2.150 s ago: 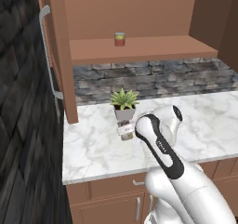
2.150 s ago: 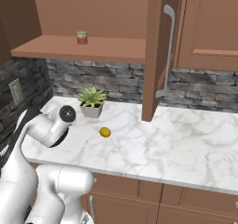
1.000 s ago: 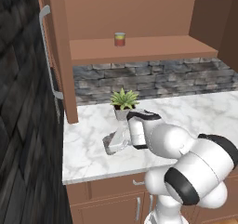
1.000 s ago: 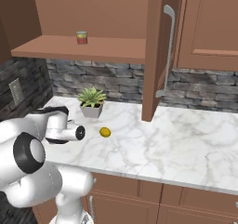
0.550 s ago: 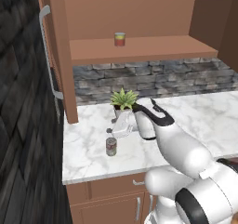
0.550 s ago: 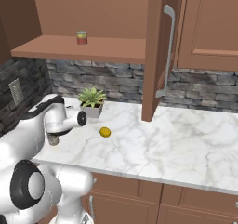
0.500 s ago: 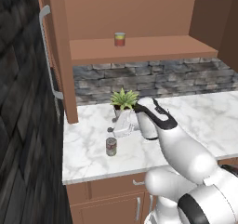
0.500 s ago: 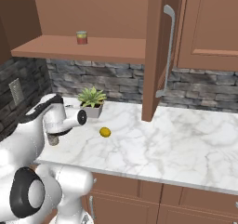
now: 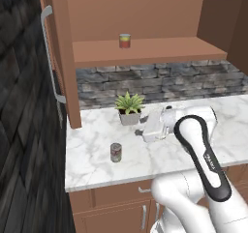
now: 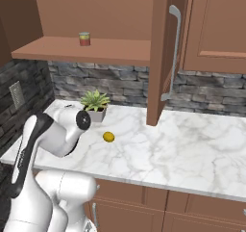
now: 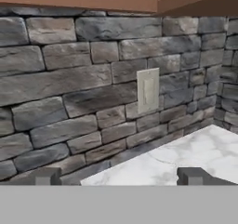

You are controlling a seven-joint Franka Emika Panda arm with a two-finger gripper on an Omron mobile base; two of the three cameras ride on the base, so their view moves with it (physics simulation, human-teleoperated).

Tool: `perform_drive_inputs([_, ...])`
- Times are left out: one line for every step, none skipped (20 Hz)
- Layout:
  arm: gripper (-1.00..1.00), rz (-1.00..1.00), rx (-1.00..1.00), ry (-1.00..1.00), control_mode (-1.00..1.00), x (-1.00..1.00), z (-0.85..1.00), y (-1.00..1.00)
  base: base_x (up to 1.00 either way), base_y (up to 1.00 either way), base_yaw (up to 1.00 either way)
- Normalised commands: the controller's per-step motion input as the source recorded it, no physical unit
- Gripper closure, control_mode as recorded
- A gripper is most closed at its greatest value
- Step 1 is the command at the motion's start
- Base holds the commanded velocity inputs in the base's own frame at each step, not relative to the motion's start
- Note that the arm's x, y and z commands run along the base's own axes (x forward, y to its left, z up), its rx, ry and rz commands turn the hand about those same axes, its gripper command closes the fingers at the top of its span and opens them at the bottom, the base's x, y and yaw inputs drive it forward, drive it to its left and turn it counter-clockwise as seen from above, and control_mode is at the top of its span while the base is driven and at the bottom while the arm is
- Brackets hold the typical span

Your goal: Restock the canned food cabinet by taking the new fresh canned food from the counter and placing it in the cabinet. Then, take the old canned food from the cabinet and place it on the counter.

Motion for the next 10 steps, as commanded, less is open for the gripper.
perform_drive_inputs([-1.00,-0.17,-0.01,0.00,-1.00,-1.00,0.86,-1.00,0.00,0.00,0.00])
perform_drive_inputs([-1.00,-0.21,-0.01,0.01,-1.00,-1.00,0.89,-1.00,0.00,0.00,0.00])
perform_drive_inputs([-1.00,-0.23,-0.02,0.01,-1.00,-1.00,0.88,-1.00,0.00,0.00,0.00])
perform_drive_inputs([-1.00,-0.26,-0.02,0.01,-1.00,-1.00,0.86,-1.00,0.00,0.00,0.00])
perform_drive_inputs([-1.00,-0.27,-0.01,0.02,-1.00,-1.00,0.86,-1.00,0.00,0.00,0.00])
perform_drive_inputs([-1.00,-0.29,-0.02,0.09,-1.00,-1.00,0.92,-1.00,0.00,0.00,0.00])
perform_drive_inputs([-1.00,-0.30,-0.07,0.21,-1.00,-0.73,0.99,-0.96,0.00,0.00,0.00])
perform_drive_inputs([-1.00,-0.28,-0.09,0.28,-1.00,-0.54,0.96,-0.86,0.00,0.00,0.00])
perform_drive_inputs([-1.00,-0.20,-0.09,0.26,-1.00,-0.38,0.75,-0.79,0.00,0.00,0.00])
perform_drive_inputs([-1.00,-0.06,0.25,-0.31,-1.00,-0.56,0.45,-0.80,0.00,0.00,0.00])
